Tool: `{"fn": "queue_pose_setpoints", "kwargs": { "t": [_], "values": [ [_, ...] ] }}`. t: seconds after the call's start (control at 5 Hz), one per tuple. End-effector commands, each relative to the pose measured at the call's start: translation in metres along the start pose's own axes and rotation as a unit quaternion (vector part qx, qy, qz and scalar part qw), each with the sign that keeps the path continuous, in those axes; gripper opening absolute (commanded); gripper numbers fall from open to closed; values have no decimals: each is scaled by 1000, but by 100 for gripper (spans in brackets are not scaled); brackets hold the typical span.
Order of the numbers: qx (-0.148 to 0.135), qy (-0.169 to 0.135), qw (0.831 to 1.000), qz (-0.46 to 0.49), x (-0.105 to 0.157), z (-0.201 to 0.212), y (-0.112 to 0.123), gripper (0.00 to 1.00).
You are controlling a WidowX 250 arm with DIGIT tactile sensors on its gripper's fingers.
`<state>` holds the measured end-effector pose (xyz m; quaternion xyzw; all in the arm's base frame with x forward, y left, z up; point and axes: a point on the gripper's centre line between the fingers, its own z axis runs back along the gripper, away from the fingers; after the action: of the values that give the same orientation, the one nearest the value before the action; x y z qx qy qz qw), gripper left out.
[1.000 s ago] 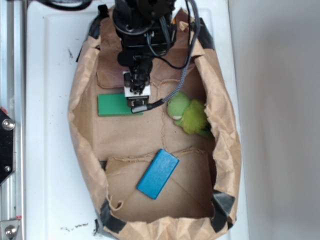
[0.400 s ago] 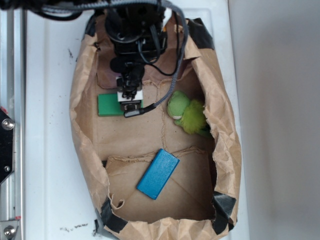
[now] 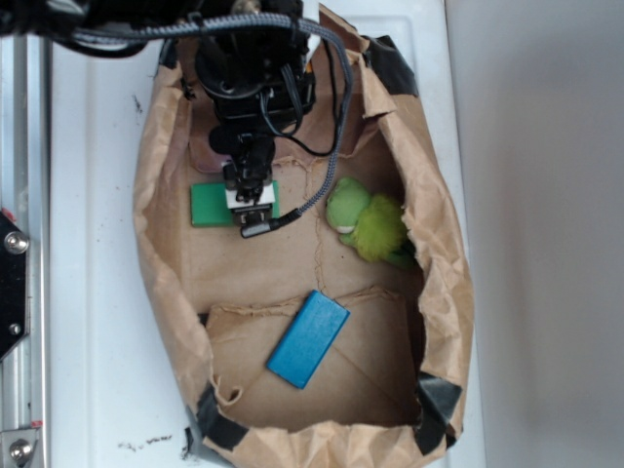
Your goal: Grab the green block.
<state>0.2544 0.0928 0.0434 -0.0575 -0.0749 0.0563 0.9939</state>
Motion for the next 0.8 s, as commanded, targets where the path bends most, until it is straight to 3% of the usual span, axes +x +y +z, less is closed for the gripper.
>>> {"fn": "queue_pose_setpoints", "kwargs": {
  "t": [0.0, 0.6],
  "values": [
    [8, -14, 1000, 10, 11, 14, -10, 100],
    [-2, -18, 1000, -8, -1, 24, -15, 100]
  ]
}}
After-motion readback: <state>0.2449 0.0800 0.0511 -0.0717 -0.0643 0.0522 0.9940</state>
